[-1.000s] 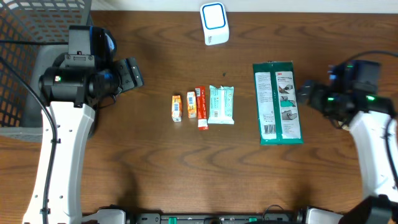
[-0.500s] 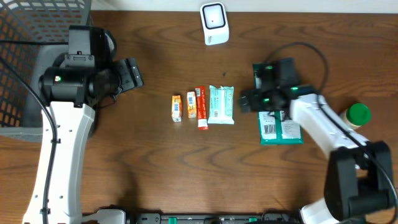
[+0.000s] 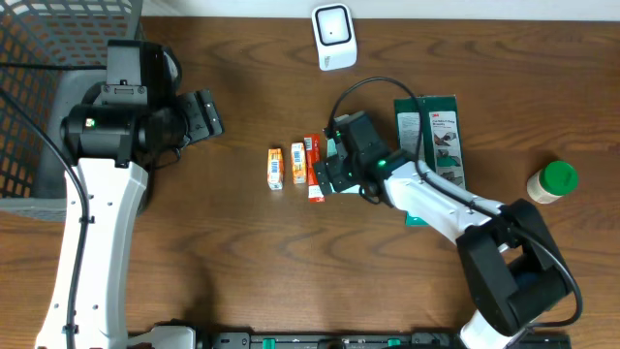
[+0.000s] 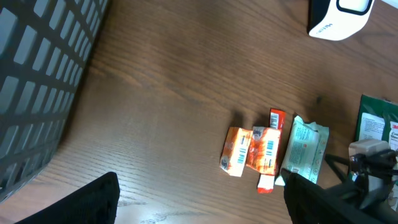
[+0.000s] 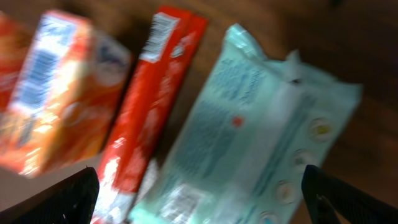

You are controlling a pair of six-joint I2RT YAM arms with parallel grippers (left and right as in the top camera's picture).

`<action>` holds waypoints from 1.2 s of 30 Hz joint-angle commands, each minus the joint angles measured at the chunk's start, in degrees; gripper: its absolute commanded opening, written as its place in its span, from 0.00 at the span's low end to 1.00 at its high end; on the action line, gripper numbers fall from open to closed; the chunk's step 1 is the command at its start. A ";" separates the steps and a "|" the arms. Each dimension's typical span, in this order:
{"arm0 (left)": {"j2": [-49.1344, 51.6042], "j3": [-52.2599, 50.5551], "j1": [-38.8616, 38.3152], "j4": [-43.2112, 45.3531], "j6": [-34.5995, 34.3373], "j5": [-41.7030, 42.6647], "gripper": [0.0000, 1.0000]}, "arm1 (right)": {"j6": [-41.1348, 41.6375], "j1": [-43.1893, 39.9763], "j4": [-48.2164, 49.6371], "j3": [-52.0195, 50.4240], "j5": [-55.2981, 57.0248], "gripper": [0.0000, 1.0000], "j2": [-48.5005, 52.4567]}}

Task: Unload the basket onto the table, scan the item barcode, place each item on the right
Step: 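Move the right gripper left over the light-green wipe pack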

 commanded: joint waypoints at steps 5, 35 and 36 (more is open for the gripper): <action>0.37 0.61 -0.02 -0.17 0.31 0.11 0.85 | 0.92 0.39 1.53 -0.22 10.23 0.99 0.50; 0.37 0.61 -0.02 -0.17 0.31 0.11 0.85 | 4.13 -6.88 -3.91 0.04 -3.72 0.99 -3.43; 0.37 0.61 -0.02 -0.17 0.31 0.11 0.85 | 4.04 -6.93 -3.93 0.02 -3.52 0.99 -3.41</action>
